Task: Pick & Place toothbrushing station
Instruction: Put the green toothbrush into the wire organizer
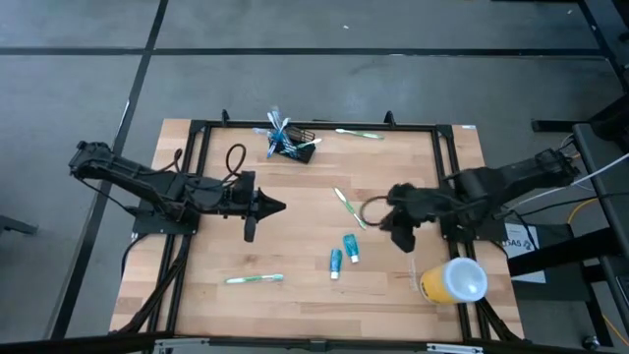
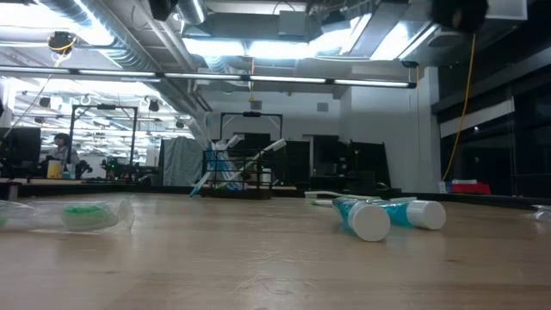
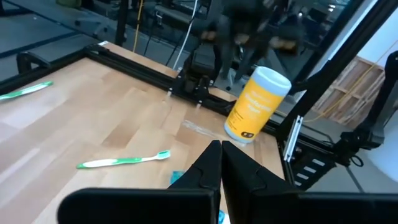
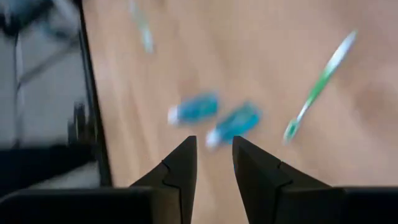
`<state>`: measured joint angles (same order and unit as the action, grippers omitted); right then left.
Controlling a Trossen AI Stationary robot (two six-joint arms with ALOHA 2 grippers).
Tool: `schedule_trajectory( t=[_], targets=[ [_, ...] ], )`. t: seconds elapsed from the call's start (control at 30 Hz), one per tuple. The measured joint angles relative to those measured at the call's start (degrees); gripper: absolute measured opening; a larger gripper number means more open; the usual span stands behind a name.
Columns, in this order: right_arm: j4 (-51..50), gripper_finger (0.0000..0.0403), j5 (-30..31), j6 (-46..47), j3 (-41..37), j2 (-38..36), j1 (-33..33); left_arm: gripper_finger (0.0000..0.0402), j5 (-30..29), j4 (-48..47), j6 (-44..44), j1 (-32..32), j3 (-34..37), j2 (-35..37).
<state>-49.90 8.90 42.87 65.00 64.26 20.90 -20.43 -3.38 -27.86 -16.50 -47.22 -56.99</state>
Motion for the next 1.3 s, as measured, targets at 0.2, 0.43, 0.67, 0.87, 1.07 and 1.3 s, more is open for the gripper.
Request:
schedule_trajectory(
  t=[0.2, 0.43, 0.67, 0.87, 1.07, 1.3],
  targets=[
    [4.20, 0.0104, -25.81, -5.10, -8.87, 5.56, -8.14, 0.0006, -4.06, -0.20, 0.05, -3.19, 0.00, 0.00],
    [0.92, 0.0104, -22.43, -23.60, -7.61, 16.72, -9.50, 0.0008, -11.18, -0.20, -1.71, -8.47, 0.00, 0.00],
    [-0.37, 0.0104, -14.70, -34.37, -6.31, 26.97, -13.57, 0.0007, -18.50, -0.02, -5.47, -15.31, 0.02, 0.00],
    [0.64, 0.0104, -10.17, -36.81, -6.31, 32.15, -16.93, 0.0002, -27.19, 1.40, -7.56, -22.89, 0.02, 0.00],
    [6.39, 0.0104, -9.32, -37.36, -6.31, 34.28, -19.46, 0.0004, -36.28, 2.64, -7.54, -29.46, 0.02, 0.00],
    [12.50, 0.0104, -19.47, -34.04, -6.29, 37.29, -19.58, 0.0004, -42.75, 3.69, -7.89, -34.49, 0.02, 0.00]
  ],
)
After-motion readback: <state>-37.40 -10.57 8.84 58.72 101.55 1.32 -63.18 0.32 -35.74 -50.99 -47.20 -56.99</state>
